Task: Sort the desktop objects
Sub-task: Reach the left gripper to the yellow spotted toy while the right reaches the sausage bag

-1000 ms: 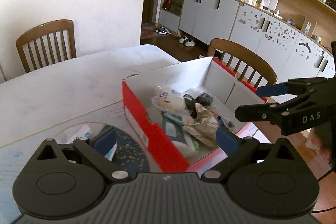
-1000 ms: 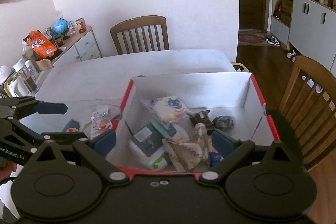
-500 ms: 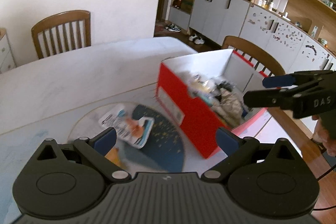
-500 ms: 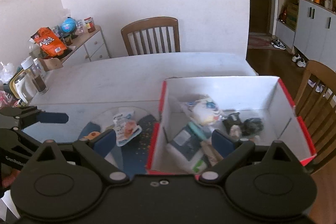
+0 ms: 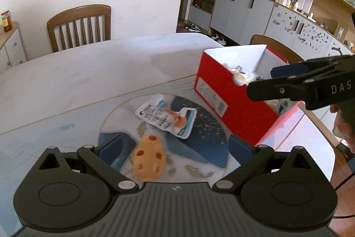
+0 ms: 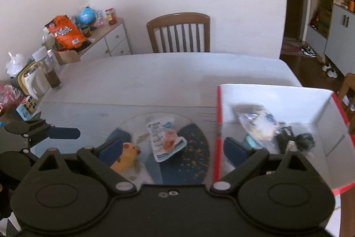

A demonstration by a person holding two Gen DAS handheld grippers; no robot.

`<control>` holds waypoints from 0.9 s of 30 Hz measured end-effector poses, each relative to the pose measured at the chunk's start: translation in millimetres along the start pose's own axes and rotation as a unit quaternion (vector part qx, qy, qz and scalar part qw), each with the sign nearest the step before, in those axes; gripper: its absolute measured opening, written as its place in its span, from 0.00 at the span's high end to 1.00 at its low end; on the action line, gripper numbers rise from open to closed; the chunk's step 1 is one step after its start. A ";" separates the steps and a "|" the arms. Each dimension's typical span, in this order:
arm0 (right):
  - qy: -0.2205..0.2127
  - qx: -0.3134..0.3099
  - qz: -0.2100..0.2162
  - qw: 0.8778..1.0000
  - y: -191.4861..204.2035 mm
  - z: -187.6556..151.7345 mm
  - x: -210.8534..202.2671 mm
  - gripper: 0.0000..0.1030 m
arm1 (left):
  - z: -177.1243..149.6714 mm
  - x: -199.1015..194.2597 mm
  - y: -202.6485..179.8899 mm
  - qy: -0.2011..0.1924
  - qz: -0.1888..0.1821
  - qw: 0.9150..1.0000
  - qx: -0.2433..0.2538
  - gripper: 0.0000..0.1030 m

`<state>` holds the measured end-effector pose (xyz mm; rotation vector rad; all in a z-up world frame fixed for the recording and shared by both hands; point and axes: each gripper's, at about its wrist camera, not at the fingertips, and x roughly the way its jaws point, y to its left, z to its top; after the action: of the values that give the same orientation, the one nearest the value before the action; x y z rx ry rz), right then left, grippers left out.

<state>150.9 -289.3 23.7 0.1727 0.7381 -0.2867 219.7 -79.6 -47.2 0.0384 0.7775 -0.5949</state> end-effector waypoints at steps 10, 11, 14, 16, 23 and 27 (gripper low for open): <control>0.020 -0.020 0.014 1.000 21.6 15.6 45.1 0.05 | -7.9 14.5 15.4 -0.007 0.009 1.000 0.000 0.02; 0.023 -0.021 0.015 0.999 22.6 16.3 50.2 0.05 | -8.1 16.8 17.7 -0.006 0.008 1.000 -0.003 0.02; 0.031 -0.023 0.017 0.999 23.3 17.0 63.5 0.05 | -10.1 26.5 23.5 0.001 0.009 1.000 -0.009 0.02; 0.037 -0.023 0.015 0.999 23.5 17.6 73.4 0.05 | -12.5 33.0 26.5 0.005 0.008 1.000 -0.011 0.02; 0.055 -0.035 0.014 0.998 29.3 20.2 109.5 0.05 | -19.6 49.7 30.3 0.011 0.005 1.000 -0.005 0.02; 0.066 -0.041 0.013 0.997 32.6 20.0 129.0 0.06 | -22.5 57.4 31.7 0.016 0.006 1.000 -0.005 0.02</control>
<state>264.7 -288.7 -48.1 0.1248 0.8762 -0.2212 253.6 -75.7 -107.6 0.0431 0.8110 -0.5810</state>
